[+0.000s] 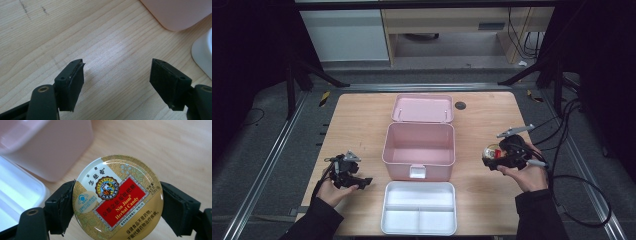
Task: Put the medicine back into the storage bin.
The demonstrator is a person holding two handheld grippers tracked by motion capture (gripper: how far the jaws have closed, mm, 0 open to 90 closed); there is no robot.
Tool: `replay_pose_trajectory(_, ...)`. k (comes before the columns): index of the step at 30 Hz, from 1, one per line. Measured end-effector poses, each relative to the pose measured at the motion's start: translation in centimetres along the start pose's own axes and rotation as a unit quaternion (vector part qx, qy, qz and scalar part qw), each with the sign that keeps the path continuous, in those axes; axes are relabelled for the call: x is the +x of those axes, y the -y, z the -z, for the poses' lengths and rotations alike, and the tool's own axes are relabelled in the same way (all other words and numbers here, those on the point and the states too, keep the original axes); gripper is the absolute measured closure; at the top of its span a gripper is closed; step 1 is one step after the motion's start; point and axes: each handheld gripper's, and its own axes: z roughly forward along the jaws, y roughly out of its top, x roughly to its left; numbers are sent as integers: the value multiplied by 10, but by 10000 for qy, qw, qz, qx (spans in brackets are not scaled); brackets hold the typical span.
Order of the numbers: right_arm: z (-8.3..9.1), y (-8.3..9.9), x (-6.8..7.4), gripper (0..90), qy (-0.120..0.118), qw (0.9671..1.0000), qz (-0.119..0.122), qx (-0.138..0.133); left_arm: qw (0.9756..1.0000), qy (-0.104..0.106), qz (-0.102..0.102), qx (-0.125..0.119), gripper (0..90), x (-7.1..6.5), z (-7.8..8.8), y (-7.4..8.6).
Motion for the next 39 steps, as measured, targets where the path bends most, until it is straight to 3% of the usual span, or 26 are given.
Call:
replay_pose_trajectory(9,6,-55,29,207,-262,9977,472,-420,10000,-3,11,38,275,2,-1,1)
replay_pose_trajectory(19,-12,-104,63,207,-548,9935,838,-548,9999,-31,-57,79,278,3,-2,1)
replay_pose_trajectory(25,-29,-129,83,207,-698,9904,1067,-541,9999,-41,-68,107,281,3,-4,2)
replay_pose_trajectory(30,-48,-148,104,207,-928,9858,1277,-576,9999,-47,-77,115,282,3,-5,2)
replay_pose_trajectory(39,-85,-165,128,206,-1106,9821,1477,-376,9998,-61,-106,144,283,2,-6,3)
